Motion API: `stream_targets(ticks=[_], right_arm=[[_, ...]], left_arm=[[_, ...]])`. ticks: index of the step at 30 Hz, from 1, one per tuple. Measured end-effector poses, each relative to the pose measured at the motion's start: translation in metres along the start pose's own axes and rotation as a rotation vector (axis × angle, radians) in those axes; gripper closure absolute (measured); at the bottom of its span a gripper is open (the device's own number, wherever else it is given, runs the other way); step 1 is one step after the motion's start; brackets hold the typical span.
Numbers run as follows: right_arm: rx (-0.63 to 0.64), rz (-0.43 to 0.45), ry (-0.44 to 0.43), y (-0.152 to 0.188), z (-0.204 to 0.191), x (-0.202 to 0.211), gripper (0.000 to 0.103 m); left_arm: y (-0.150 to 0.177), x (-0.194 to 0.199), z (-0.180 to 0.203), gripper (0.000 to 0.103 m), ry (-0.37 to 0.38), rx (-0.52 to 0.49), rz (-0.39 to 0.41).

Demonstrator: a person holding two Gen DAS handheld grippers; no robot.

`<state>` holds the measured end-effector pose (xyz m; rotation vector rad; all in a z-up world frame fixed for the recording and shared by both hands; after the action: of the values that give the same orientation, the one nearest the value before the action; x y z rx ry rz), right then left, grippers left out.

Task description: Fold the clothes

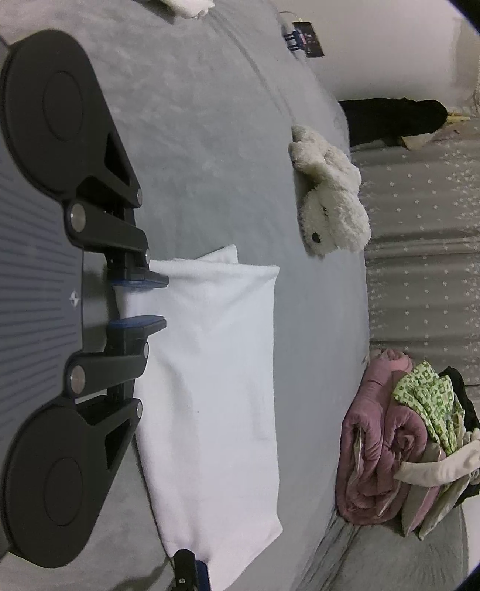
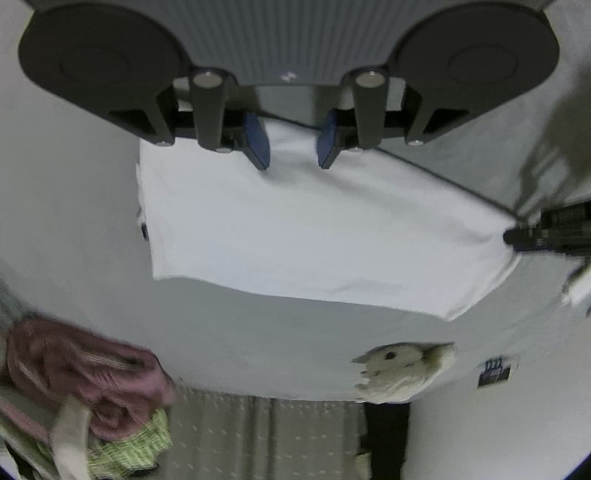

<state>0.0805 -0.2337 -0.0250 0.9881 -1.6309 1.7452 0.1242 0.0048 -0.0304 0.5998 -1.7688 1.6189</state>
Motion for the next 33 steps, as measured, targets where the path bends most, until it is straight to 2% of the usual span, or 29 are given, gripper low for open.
stream_targets(ticks=[3,7,14,18,21,24,29,31,32,33], right_arm=[[-0.01,-0.004,0.004,0.002,0.004,0.002,0.074],[0.039,-0.005,0.058,0.004,0.0,0.004,0.074],[-0.007,-0.024,0.028,0.004,0.008,0.006,0.074],[-0.047,-0.038,0.008,0.006,0.014,0.009,0.074],[-0.141,-0.051,-0.038,0.006,0.027,0.01,0.074],[-0.208,-0.057,-0.085,0.005,0.037,0.012,0.076],[-0.258,-0.056,-0.107,0.004,0.052,0.016,0.082],[-0.281,-0.046,-0.121,0.003,0.057,0.018,0.082],[-0.294,-0.036,-0.123,0.001,0.061,0.019,0.079],[-0.306,-0.024,-0.091,0.0,0.067,0.021,0.076]], left_arm=[[0.0,0.002,-0.005,0.084,0.015,0.034,-0.009],[0.0,0.004,-0.007,0.084,0.008,0.039,-0.009],[0.0,0.007,-0.012,0.084,0.034,0.073,-0.032],[0.001,0.006,-0.015,0.084,0.057,0.116,-0.049],[0.001,0.005,-0.017,0.084,0.074,0.152,-0.056],[0.0,0.005,-0.018,0.084,0.086,0.172,-0.062],[-0.001,0.004,-0.019,0.085,0.091,0.183,-0.07],[-0.001,0.004,-0.018,0.085,0.091,0.182,-0.072],[-0.001,0.004,-0.018,0.085,0.09,0.182,-0.072],[-0.001,0.004,-0.018,0.085,0.089,0.182,-0.073]])
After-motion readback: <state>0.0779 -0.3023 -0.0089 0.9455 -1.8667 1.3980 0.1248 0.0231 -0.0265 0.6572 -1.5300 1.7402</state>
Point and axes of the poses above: each gripper's, at about its wrist camera, not at the fingertips, and x roughly against the way its jaws point, z to its right, y to its underside, the point moved 10 cm from there along -x, roughly the way its jaws point, and after that the axes turned 10 degrees about -z, right-handed, at the moved point
